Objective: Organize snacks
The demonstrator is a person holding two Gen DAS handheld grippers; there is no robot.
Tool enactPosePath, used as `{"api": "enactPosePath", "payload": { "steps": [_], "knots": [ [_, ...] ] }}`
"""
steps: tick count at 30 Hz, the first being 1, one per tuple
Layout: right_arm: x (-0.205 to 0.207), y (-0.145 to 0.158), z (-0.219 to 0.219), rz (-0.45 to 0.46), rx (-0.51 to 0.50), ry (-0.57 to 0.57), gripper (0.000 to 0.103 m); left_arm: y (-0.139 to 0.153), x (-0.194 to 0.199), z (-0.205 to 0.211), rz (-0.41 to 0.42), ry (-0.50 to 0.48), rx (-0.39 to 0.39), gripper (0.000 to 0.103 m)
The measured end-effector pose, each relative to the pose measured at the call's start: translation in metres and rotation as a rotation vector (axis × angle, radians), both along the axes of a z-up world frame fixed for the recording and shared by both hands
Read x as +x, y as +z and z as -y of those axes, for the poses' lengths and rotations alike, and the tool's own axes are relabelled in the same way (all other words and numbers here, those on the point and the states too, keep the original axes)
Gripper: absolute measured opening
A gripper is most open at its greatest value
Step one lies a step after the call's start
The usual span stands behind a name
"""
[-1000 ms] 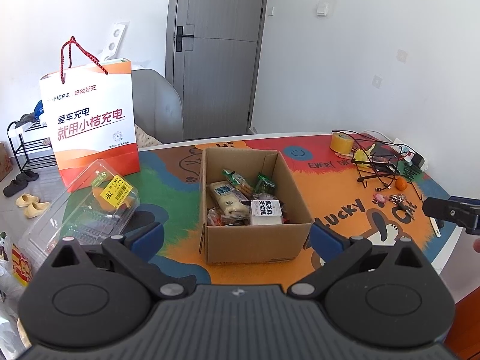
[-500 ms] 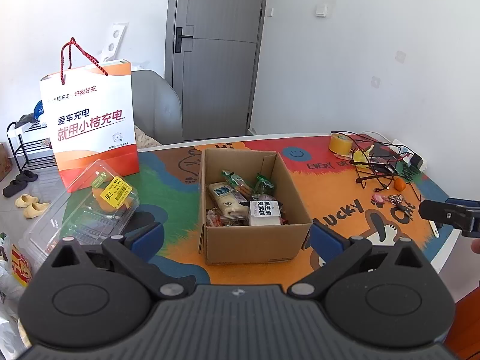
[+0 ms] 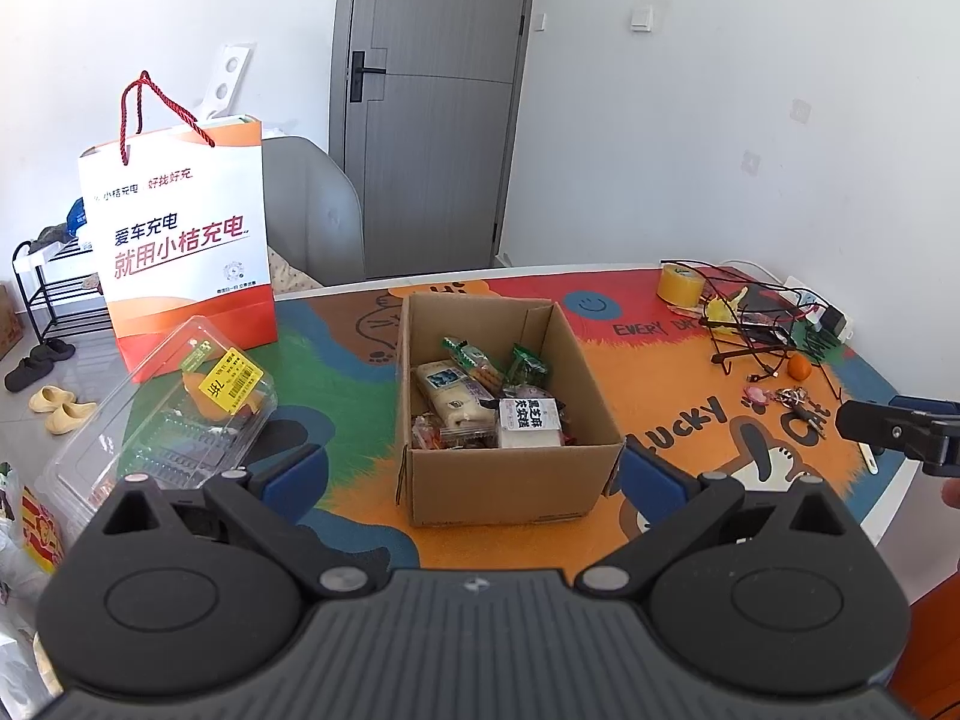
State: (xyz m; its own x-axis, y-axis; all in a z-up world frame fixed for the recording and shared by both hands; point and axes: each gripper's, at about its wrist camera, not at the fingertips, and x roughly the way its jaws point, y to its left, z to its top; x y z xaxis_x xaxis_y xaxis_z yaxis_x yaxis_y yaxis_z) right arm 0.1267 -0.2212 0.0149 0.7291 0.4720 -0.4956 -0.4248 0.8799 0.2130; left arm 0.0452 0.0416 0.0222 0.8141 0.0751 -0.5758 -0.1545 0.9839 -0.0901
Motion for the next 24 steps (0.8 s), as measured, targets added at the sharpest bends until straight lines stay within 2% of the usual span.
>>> {"api": "enactPosePath", "payload": {
  "steps": [24],
  "knots": [
    [0.0004, -0.0017, -0.0013, -0.007, -0.001, 0.000, 0.103, -0.0024, -0.0003, 0.0004, -0.002, -0.007, -0.002, 0.103]
  ]
}}
